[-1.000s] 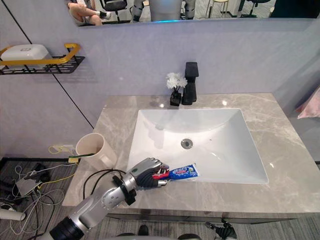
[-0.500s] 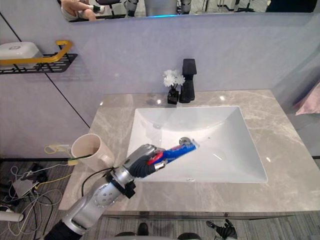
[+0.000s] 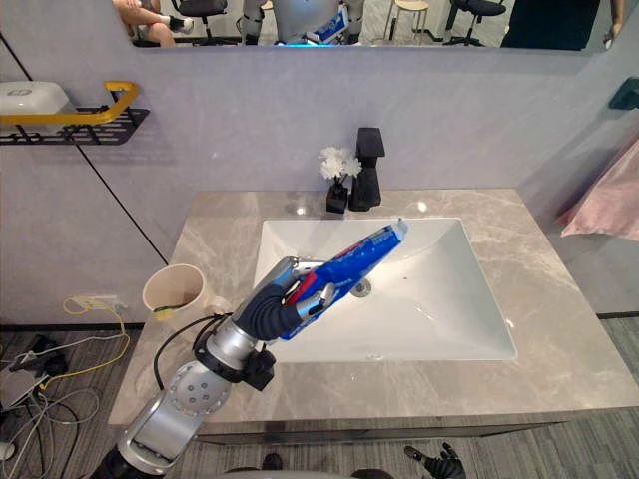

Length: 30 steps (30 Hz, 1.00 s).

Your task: Organize washtable

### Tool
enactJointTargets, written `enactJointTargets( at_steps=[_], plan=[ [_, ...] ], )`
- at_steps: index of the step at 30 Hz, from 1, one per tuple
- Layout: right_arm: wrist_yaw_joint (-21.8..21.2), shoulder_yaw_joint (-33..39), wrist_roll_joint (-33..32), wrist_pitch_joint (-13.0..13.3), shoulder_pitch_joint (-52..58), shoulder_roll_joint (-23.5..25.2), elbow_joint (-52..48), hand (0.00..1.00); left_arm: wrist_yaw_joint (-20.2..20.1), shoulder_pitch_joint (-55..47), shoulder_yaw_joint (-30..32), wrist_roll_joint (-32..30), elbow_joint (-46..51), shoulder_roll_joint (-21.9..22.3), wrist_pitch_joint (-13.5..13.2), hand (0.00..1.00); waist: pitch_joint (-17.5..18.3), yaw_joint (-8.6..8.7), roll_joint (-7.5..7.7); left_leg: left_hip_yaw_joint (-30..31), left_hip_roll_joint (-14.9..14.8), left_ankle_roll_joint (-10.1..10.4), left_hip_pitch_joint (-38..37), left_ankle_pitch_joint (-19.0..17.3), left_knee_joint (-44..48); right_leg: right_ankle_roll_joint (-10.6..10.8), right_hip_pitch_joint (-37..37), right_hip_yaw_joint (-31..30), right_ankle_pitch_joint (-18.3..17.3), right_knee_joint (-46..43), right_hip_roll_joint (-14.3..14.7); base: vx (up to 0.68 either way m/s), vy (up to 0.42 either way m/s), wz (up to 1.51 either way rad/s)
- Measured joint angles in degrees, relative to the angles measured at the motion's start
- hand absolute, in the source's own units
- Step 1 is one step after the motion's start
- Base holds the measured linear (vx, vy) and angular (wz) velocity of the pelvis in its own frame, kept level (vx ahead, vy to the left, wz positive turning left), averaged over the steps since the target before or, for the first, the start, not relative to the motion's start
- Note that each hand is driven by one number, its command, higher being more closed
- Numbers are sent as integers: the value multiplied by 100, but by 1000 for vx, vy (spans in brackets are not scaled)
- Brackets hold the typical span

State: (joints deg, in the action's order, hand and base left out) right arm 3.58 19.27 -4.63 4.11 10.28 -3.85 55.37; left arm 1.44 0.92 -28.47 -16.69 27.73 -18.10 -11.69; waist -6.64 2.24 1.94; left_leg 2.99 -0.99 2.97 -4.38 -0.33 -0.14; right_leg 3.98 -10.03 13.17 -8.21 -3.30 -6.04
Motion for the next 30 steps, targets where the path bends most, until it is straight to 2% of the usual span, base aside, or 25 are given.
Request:
enactJointTargets(
  at_steps=[6,12,19,20,23,24,30],
  plan=[
    [14,1,-50,1,14,0,-6,0,105,-20,3,112,386,16,-4,100,91,-1,-5,-145,-5,-2,-19,-1,-29,-15,48,-126,38,16,6,-18,6,-11],
    [133,103,-161,17,246,5,-459,0,266,-256,231,386,707,339,-103,100,233,0,8,-334,-69,-6,-48,1,-177,-2,146,-362,84,54,11,-19,-2,-19],
    [168,580,-58,17,487,2,-2145,0,239,-272,268,502,775,396,-105,100,239,12,44,-492,-69,-37,-127,-20,-189,58,205,-539,157,55,1,-13,3,-13],
    [170,644,28,-98,485,-15,-2233,0,229,-270,268,503,775,409,-106,100,241,13,51,-505,-70,-42,-117,-23,-196,66,226,-555,167,55,0,-70,3,-13],
    [162,838,84,-120,673,18,-2971,0,213,-280,289,514,775,449,-106,100,221,29,87,-544,-65,-49,-125,-28,-218,92,239,-572,183,56,2,-41,-2,-5],
    [143,1000,114,-219,757,16,-3346,0,133,-279,328,518,774,452,-106,100,222,39,86,-569,-62,-50,-127,-28,-230,102,241,-595,189,57,1,-53,-2,-10],
    [-24,1599,451,-366,1226,-149,-5403,0,-100,-495,409,541,774,456,-100,100,238,124,148,-659,-60,-56,-123,-20,-300,127,338,-692,204,57,4,-3,0,-9]
  ],
)
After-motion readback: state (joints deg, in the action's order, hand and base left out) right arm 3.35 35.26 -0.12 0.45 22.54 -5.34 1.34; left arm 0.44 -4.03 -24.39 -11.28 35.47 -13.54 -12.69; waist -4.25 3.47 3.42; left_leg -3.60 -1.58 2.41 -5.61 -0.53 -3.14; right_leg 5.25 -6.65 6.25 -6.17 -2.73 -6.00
